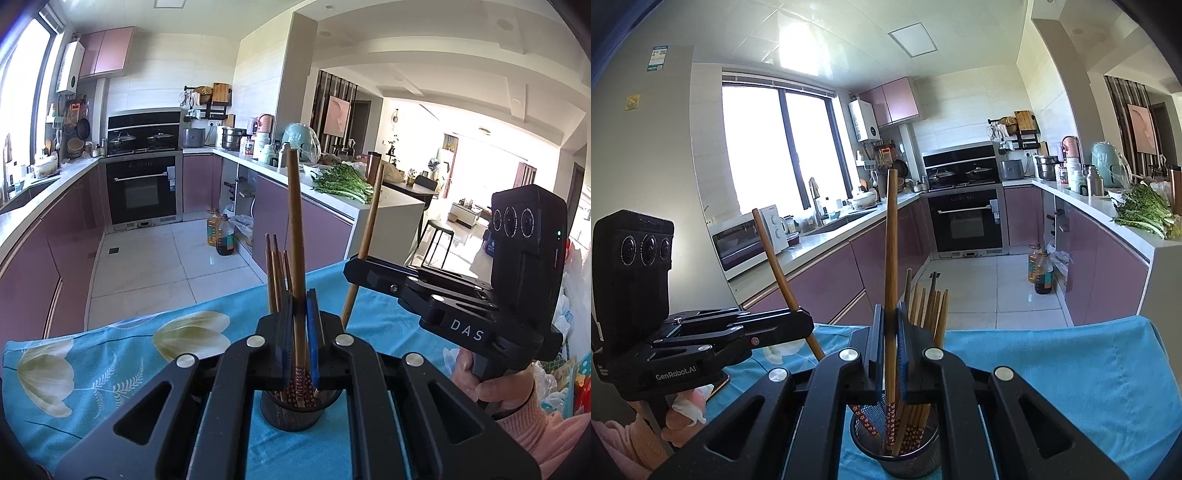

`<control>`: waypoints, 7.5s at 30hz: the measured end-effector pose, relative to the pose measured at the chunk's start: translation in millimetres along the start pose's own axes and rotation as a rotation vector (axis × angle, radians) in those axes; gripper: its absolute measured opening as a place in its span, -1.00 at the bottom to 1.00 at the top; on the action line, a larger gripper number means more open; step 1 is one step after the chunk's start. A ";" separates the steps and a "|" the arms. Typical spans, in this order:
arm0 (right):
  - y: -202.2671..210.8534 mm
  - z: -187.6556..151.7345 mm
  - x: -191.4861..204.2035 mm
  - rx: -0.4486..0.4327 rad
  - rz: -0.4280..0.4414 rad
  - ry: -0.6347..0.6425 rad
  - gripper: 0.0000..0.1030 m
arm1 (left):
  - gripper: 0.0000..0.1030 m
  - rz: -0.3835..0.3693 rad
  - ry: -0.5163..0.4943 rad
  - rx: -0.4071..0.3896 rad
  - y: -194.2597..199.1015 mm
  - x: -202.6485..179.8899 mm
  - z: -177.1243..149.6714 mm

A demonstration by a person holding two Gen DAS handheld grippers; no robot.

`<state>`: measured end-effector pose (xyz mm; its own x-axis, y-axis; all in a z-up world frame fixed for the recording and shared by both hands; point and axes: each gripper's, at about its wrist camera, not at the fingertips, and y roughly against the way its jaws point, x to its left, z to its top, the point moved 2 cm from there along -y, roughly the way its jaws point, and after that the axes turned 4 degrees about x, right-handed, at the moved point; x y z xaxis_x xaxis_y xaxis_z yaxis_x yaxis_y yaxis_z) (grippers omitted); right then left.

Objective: Organize utensils

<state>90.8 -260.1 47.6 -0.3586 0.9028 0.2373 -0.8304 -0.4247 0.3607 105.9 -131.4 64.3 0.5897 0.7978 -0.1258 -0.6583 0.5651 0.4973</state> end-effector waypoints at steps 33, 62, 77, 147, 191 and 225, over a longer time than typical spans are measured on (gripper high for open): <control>-20.7 -26.2 -11.8 0.114 -0.006 -0.039 -0.89 | -0.85 0.008 -0.043 0.138 -31.7 -9.6 -14.0; -38.9 -28.5 -22.2 0.153 -0.013 -0.082 -0.89 | -0.84 0.021 0.008 0.225 -87.4 11.2 -18.3; -34.7 -33.5 -14.5 0.162 -0.023 -0.066 -0.55 | -0.20 0.077 0.040 0.163 -73.4 28.3 -41.7; 14.7 -77.7 63.3 -0.100 -0.197 0.136 0.87 | 0.89 0.644 0.123 -0.332 126.2 57.0 -119.2; 10.6 -75.4 60.8 -0.111 -0.219 0.120 0.87 | 0.89 0.642 0.127 -0.334 126.6 55.1 -119.0; 11.8 -74.3 54.1 -0.109 -0.223 0.103 0.87 | 0.89 0.644 0.124 -0.329 122.7 55.1 -120.9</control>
<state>29.9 -211.3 -2.3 -0.1986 0.9777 0.0676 -0.9327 -0.2098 0.2934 1.1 7.4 14.6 -0.0061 1.0000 -0.0017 -0.9744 -0.0056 0.2247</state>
